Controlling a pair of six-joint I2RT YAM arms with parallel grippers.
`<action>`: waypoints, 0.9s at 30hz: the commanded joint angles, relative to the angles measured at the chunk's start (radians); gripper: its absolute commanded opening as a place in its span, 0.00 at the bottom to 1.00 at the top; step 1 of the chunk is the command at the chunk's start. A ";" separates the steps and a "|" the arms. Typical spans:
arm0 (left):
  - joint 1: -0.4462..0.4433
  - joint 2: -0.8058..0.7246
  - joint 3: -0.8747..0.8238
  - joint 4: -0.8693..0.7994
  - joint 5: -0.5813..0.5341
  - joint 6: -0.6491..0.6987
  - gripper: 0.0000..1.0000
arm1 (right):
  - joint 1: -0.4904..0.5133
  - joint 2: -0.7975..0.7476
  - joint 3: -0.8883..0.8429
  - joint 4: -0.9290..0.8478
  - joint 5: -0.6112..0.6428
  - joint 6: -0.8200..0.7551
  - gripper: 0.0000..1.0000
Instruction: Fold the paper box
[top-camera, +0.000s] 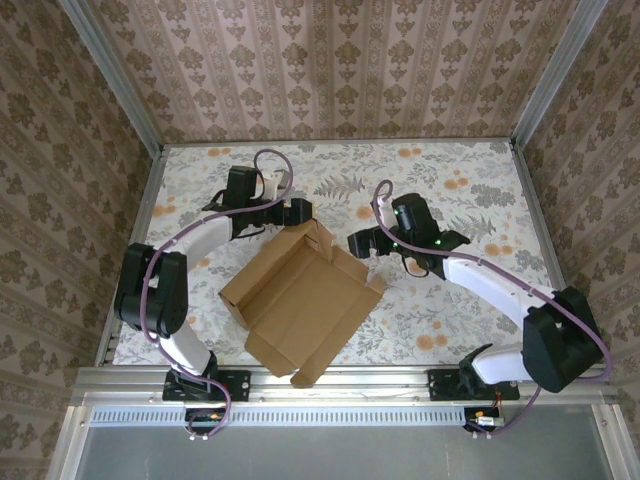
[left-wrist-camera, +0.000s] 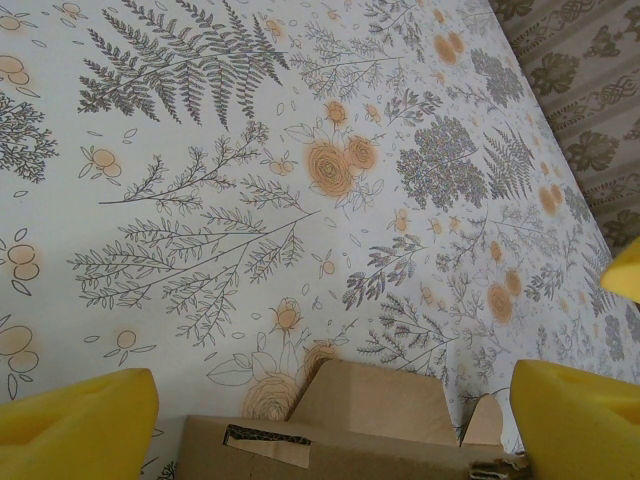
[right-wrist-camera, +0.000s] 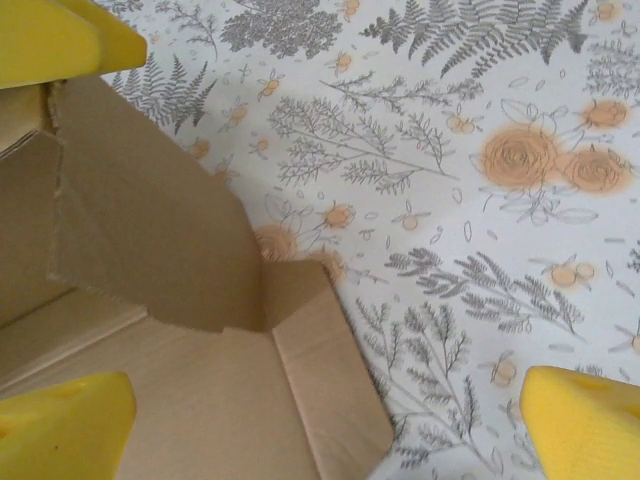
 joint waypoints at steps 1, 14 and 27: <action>0.009 -0.013 0.013 -0.031 0.010 0.024 0.91 | -0.005 0.072 0.001 0.140 0.030 -0.075 1.00; 0.010 -0.003 0.017 -0.042 0.010 0.038 0.91 | 0.021 0.233 0.055 0.229 -0.044 -0.134 1.00; 0.010 0.006 0.024 -0.053 0.015 0.041 0.90 | 0.100 0.296 0.103 0.258 -0.056 -0.109 1.00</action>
